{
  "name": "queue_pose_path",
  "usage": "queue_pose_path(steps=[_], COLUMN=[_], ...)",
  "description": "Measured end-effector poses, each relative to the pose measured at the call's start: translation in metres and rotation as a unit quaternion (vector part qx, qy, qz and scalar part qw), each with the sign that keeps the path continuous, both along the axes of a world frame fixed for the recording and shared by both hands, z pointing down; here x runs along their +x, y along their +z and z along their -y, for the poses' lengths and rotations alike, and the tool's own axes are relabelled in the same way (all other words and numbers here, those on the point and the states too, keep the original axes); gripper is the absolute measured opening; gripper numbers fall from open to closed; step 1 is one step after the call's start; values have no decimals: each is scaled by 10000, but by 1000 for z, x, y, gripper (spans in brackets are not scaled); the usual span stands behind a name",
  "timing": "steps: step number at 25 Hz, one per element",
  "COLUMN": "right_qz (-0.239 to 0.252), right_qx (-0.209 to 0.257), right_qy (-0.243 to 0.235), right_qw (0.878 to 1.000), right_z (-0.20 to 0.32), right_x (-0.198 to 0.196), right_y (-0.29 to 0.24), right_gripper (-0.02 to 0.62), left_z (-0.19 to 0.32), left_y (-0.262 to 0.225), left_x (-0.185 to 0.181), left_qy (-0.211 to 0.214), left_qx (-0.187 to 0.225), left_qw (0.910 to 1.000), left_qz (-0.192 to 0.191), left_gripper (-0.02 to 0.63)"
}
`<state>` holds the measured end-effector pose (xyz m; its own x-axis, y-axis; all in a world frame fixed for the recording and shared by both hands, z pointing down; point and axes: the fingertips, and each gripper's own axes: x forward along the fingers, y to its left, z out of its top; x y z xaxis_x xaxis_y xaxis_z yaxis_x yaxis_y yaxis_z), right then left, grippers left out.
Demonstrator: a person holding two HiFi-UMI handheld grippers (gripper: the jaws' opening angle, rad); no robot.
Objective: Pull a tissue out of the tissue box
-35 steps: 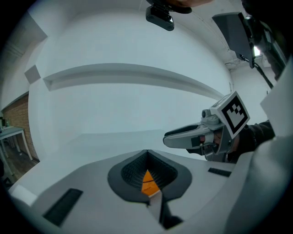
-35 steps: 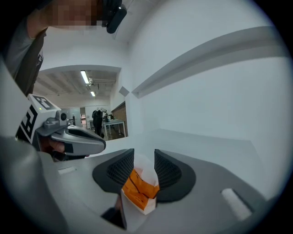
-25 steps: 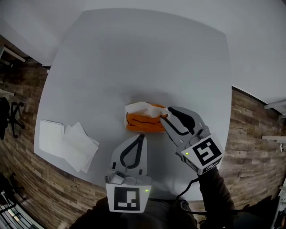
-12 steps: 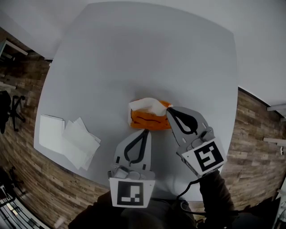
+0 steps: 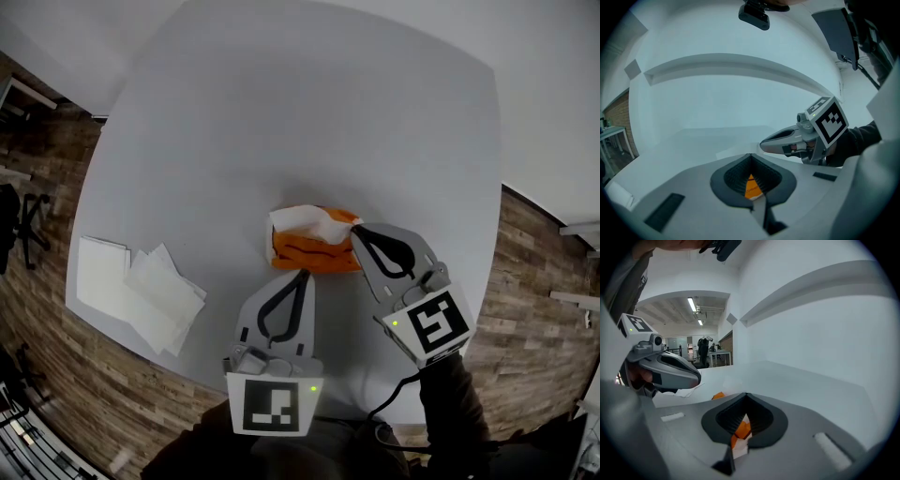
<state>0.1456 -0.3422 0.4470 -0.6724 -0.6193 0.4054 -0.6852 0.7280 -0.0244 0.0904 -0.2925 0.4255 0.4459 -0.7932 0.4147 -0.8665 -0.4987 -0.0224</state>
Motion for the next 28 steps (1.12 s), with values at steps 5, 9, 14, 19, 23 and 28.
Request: queue_pose_path(steps=[5,9,14,19,23,28], right_qz=[251,523,649,695,681,779], right_qx=[176,132,179,161,139,131], right_qy=[-26,-41,-124,-213,-204,-183], right_qw=[9995,9985,9977,9972,9974,9967], right_z=[-2,-6,-9,-15,-19,-23], right_x=[-1,1,0,-3,-2,0], right_y=[-21,-37,-53,-57,-59,-64], right_gripper=[0,0,0,0,0,0], left_z=[3,5,7,19,25,28], left_y=[6,5,14,41,62,73], left_x=[4,10,15,24,30,31], left_qy=[-7,-12,-6,94,160,162], left_qx=[-60,-35,-111,-192,-324,-399], left_qw=[10000,10000,9999,9997,9992,9988], left_qz=[-27,-60,-48,82,190,250], left_gripper=[0,0,0,0,0,0])
